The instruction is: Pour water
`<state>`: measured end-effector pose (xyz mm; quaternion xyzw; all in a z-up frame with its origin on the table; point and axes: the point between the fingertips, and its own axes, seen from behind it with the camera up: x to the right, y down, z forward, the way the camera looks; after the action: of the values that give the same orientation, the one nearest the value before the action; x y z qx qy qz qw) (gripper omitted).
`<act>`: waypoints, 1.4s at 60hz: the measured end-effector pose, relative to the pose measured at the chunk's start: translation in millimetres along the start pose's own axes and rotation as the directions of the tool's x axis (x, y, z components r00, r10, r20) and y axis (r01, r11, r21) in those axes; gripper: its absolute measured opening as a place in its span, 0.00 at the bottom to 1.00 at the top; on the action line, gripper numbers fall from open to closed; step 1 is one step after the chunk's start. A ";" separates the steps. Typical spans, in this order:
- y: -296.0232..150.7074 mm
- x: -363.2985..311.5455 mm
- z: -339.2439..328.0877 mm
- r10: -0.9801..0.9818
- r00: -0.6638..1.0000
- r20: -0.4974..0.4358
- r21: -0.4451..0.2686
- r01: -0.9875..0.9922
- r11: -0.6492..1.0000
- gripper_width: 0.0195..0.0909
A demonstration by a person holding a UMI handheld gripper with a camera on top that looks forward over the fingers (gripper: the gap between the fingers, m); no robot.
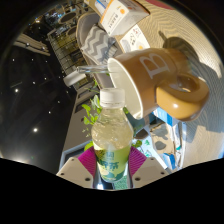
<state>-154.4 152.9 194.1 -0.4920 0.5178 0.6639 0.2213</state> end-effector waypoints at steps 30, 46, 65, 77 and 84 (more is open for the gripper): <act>22.7 -113.0 -75.3 -0.886 0.452 -0.108 -0.063 0.886 0.460 0.27; -79.2 -170.7 -147.9 -0.924 -0.116 -0.365 -0.027 0.993 -0.114 0.26; -223.6 -67.4 -194.1 -0.772 -0.368 -0.519 -0.275 0.926 -0.257 0.26; -261.9 -18.3 -200.7 -0.760 -0.352 -0.546 -0.313 0.927 -0.204 0.27; -273.2 2.7 -200.5 -0.758 -0.345 -0.553 -0.331 0.926 -0.180 0.27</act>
<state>149.1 70.7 67.5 -0.8464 0.0741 -0.0224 0.5268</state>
